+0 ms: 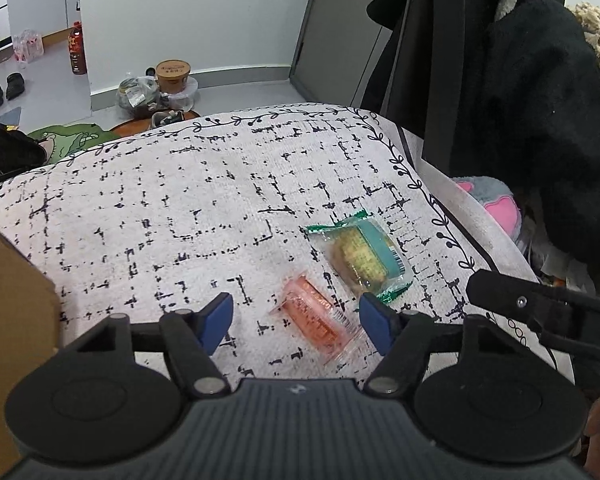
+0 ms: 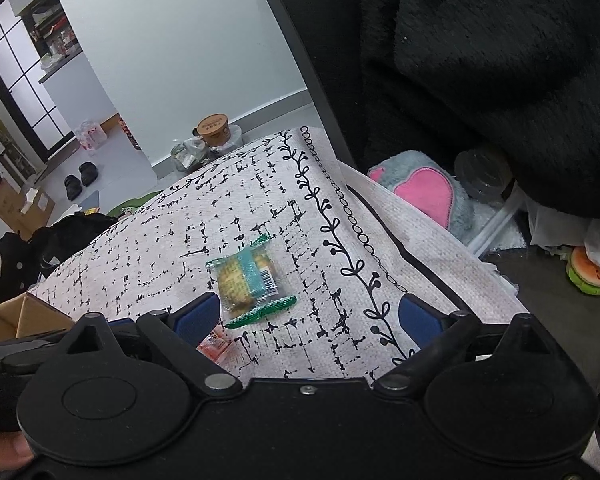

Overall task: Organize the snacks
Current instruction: 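Grasp the orange jelly stick with the left tool while the right grasps the green cake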

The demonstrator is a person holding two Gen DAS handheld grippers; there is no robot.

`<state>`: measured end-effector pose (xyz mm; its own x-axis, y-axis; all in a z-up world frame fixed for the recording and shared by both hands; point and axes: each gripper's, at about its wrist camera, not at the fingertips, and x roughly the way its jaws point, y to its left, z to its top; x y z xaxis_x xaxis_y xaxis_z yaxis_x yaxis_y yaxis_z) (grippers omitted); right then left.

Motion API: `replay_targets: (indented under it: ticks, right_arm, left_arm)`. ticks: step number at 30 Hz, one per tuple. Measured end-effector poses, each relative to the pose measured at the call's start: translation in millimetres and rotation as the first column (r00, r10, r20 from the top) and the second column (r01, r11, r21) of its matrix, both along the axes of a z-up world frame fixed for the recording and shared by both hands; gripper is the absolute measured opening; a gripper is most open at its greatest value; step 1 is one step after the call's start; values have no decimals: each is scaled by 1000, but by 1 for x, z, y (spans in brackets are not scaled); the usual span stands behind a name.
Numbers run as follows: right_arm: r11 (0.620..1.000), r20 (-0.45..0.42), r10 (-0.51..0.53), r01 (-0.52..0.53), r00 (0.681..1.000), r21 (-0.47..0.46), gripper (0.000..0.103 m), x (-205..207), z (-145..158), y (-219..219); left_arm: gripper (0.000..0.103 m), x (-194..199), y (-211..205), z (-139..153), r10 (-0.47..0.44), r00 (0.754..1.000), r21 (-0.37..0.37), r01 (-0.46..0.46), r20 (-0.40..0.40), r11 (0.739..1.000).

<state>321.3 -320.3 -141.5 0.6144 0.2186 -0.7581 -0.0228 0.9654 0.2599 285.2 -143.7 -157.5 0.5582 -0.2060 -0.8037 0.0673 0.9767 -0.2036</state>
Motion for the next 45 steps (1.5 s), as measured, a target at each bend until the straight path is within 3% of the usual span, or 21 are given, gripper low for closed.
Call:
replay_targets:
  ticks: [3,9,12,14,22,32,39,42,43,45]
  right_arm:
    - [1000,-3,2,-2,1000,3,96,1,-2,1]
    - [1000,-10,7,-7,1000,9,95,3,-5,6]
    - [1000,-14,12,-12,1000,14,94,4,-8,9]
    - [1000,-16,15,-15,1000,18,93,6,-10,11]
    - [999,-9,46,-46,999,26,91,14,-12,26]
    - [997,4,80,-80,997,12,90,31,-19,41]
    - [995,-27,95,-95,995,11,82,45,-35,44]
    - [994,-43,106,-106,993,10,72,48,-44,46]
    - [994,-50,109,-109,993,7,63,48,-46,47]
    - [993,-50,119,-119,992,16,58,49,-51,46]
  left_arm:
    - [69,3,-4,-7,-6,1000,6,6,-7,1000]
    - [56,1,-1,-24,14,998,22,-13,-56,1000]
    - [39,-1,2,-23,3,999,20,-2,-49,1000]
    - [20,-2,3,-22,-7,999,16,8,-43,1000]
    - [0,-5,11,-16,-8,1000,14,9,-26,1000]
    - [0,-2,25,-12,32,999,-4,-32,-32,999]
    - [5,1,24,-10,55,998,22,-55,-18,998]
    - [8,3,24,-15,64,997,27,-63,-31,998]
    - [12,4,24,-15,66,997,22,-65,-35,998]
    - [20,4,24,-15,70,997,22,-69,-35,997]
